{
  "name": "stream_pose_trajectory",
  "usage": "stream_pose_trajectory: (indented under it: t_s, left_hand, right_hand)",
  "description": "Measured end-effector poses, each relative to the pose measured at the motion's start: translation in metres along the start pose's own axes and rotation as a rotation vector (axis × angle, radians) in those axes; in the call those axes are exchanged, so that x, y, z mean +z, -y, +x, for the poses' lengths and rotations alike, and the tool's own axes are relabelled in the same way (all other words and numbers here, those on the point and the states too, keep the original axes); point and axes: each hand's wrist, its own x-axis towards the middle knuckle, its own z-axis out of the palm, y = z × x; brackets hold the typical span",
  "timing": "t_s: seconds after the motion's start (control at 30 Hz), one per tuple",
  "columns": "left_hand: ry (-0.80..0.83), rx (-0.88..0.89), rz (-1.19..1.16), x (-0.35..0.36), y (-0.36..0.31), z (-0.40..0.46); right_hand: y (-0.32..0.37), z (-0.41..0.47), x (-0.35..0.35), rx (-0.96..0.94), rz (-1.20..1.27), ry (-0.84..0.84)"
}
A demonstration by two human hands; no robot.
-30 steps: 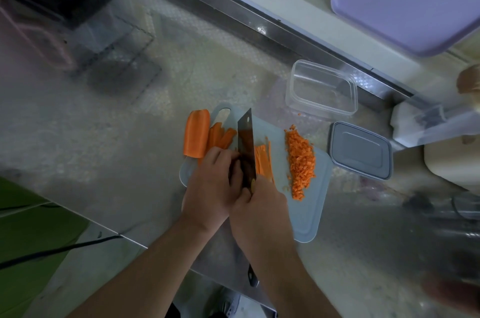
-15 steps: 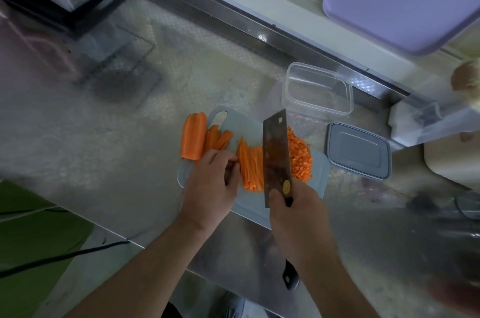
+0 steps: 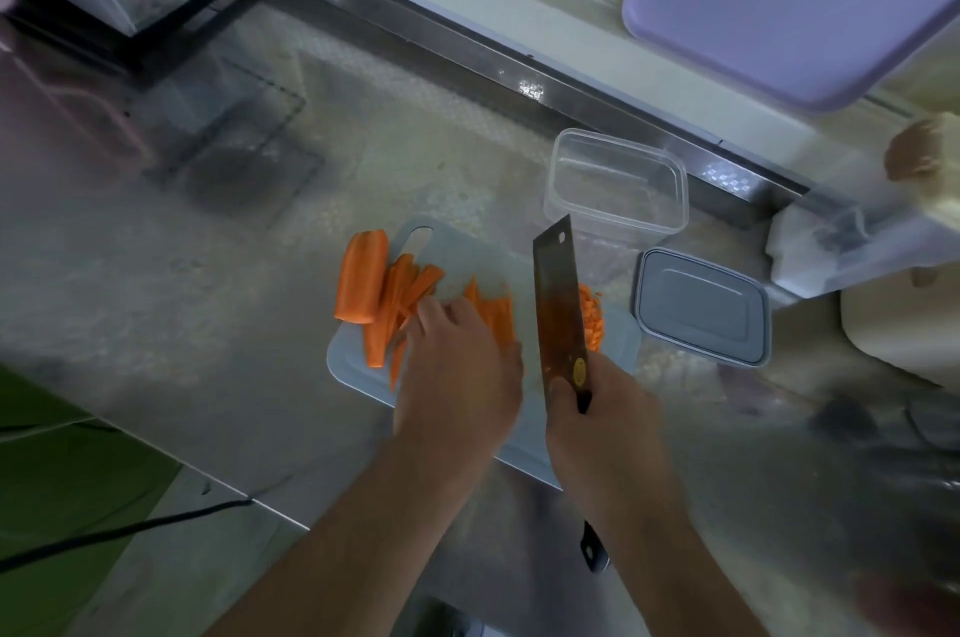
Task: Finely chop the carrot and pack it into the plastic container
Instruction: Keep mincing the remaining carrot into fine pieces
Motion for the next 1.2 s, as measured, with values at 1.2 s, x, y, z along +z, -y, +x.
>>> stream_pose_trajectory:
  t_s: [1.2]
  left_hand:
    - [-0.063, 0.089, -0.184, 0.017, 0.004, 0.006]
  right_hand:
    - [-0.031, 0.01, 0.001, -0.076, 0.015, 0.097]
